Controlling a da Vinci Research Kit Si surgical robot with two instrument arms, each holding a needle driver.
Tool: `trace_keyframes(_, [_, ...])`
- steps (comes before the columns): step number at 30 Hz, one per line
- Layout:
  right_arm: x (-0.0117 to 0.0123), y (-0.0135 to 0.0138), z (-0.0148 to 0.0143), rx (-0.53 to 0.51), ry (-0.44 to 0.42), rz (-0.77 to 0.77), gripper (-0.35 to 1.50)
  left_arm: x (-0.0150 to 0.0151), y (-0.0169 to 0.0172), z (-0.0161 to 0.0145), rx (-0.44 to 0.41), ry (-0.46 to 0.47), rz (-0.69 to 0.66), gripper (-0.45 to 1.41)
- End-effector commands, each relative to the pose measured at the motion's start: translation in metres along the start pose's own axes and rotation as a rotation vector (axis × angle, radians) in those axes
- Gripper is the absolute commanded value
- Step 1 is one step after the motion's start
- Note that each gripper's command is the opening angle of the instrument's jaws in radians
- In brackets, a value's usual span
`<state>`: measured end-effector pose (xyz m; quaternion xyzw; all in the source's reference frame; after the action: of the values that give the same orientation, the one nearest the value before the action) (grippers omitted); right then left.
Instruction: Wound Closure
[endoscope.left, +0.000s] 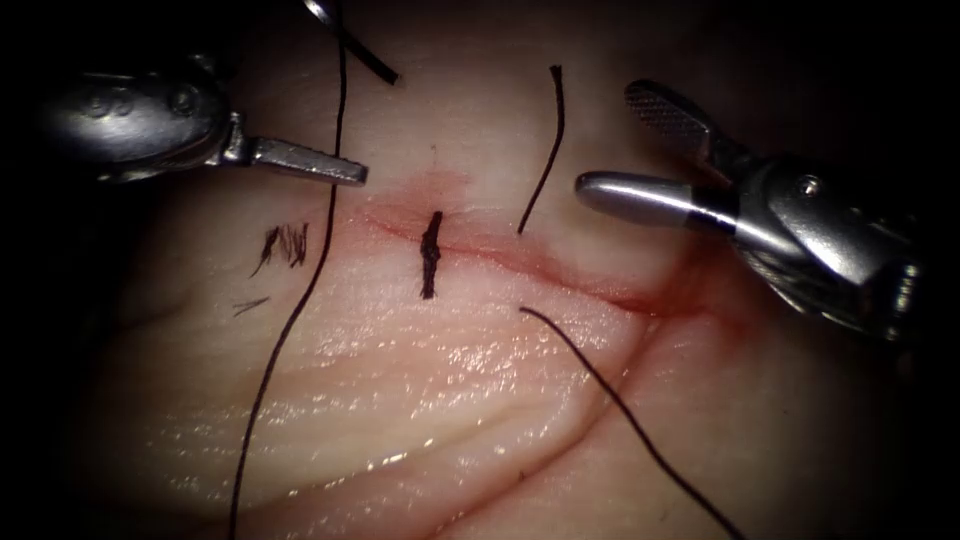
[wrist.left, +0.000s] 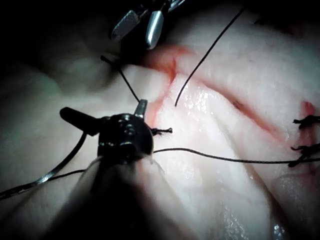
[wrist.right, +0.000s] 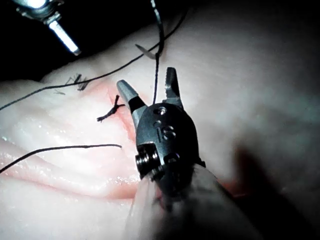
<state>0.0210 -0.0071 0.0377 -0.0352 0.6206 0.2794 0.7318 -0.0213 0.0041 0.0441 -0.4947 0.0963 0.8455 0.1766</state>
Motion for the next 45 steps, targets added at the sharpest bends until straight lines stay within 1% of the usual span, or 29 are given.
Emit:
trace_keyframes(1, [0.0014,0.0009,0.0007,-0.011,0.020,-0.037,1.48,0.0014,0.0019,0.0002,-0.018,0.027,0.012,1.03])
trace_keyframes(4, [0.0022,0.0017,0.0000,0.015,0.000,-0.152,1.48,0.0031,0.0046,-0.0002,-0.048,0.069,0.022,0.95])
trace_keyframes(5, [0.0022,0.0017,0.0000,0.015,0.000,-0.152,1.48,0.0031,0.0046,-0.0002,-0.048,0.069,0.022,0.95])
trace_keyframes(6, [0.0021,0.0022,-0.0011,0.050,-0.017,-0.218,1.48,0.0050,0.0082,-0.0002,-0.097,0.086,0.063,0.88])
trace_keyframes(7, [0.0017,0.0025,-0.0019,0.072,-0.036,-0.253,1.48,0.0060,0.0101,0.0002,-0.130,0.077,0.101,0.83])
trace_keyframes(9, [0.0010,0.0026,-0.0029,0.100,-0.052,-0.269,1.48,0.0068,0.0122,0.0009,-0.166,0.062,0.154,0.76])
trace_keyframes(12, [-0.0004,0.0024,-0.0046,0.127,-0.054,-0.287,1.47,0.0072,0.0145,0.0026,-0.190,0.026,0.214,0.73])
trace_keyframes(13, [-0.0004,0.0024,-0.0046,0.127,-0.054,-0.287,1.47,0.0072,0.0145,0.0026,-0.190,0.026,0.214,0.73])
trace_keyframes(14, [-0.0017,0.0021,-0.0059,0.127,-0.090,-0.298,1.40,0.0072,0.0160,0.0044,-0.209,-0.016,0.262,0.73])
trace_keyframes(15, [-0.0023,0.0019,-0.0063,0.124,-0.123,-0.305,1.40,0.0071,0.0163,0.0049,-0.211,-0.026,0.283,0.73])
trace_keyframes(17, [-0.0035,0.0016,-0.0070,0.126,-0.153,-0.290,1.40,0.0069,0.0168,0.0064,-0.207,-0.063,0.337,0.73])
trace_keyframes(18, [-0.0035,0.0016,-0.0070,0.126,-0.153,-0.290,1.40,0.0069,0.0168,0.0064,-0.207,-0.063,0.337,0.73])
trace_keyframes(19, [-0.0042,0.0015,-0.0073,0.129,-0.155,-0.286,1.40,0.0070,0.0169,0.0071,-0.195,-0.084,0.380,0.73])
trace_keyframes(21, [-0.0045,0.0014,-0.0073,0.131,-0.157,-0.285,1.40,0.0071,0.0171,0.0077,-0.193,-0.106,0.429,0.73])
trace_keyframes(22, [-0.0045,0.0014,-0.0073,0.131,-0.157,-0.285,1.40,0.0071,0.0171,0.0077,-0.193,-0.106,0.429,0.73])
trace_keyframes(23, [-0.0047,0.0013,-0.0073,0.132,-0.160,-0.281,1.40,0.0072,0.0175,0.0081,-0.206,-0.123,0.467,0.74])
trace_keyframes(26, [-0.0047,0.0013,-0.0072,0.130,-0.160,-0.281,1.41,0.0072,0.0182,0.0085,-0.223,-0.143,0.502,0.78])
trace_keyframes(31, [-0.0047,0.0012,-0.0070,0.129,-0.161,-0.282,1.41,0.0077,0.0188,0.0089,-0.215,-0.144,0.535,0.78])
trace_keyframes(34, [-0.0049,0.0012,-0.0069,0.127,-0.161,-0.283,1.41,0.0087,0.0193,0.0091,-0.191,-0.101,0.571,0.76])
trace_keyframes(40, [-0.0056,0.0012,-0.0068,0.125,-0.161,-0.284,1.41,0.0102,0.0198,0.0093,-0.172,-0.061,0.618,0.76])
trace_keyframes(42, [-0.0059,0.0010,-0.0067,0.125,-0.163,-0.282,1.41,0.0106,0.0199,0.0093,-0.164,-0.043,0.638,0.69])
trace_keyframes(43, [-0.0060,0.0010,-0.0067,0.126,-0.165,-0.284,1.41,0.0107,0.0200,0.0093,-0.159,-0.038,0.644,0.57])
trace_keyframes(44, [-0.0062,0.0009,-0.0066,0.129,-0.162,-0.279,1.40,0.0108,0.0201,0.0092,-0.152,-0.032,0.644,0.24])
trace_keyframes(45, [-0.0063,0.0007,-0.0064,0.132,-0.162,-0.282,1.40,0.0109,0.0200,0.0092,-0.151,-0.021,0.660,-0.45])
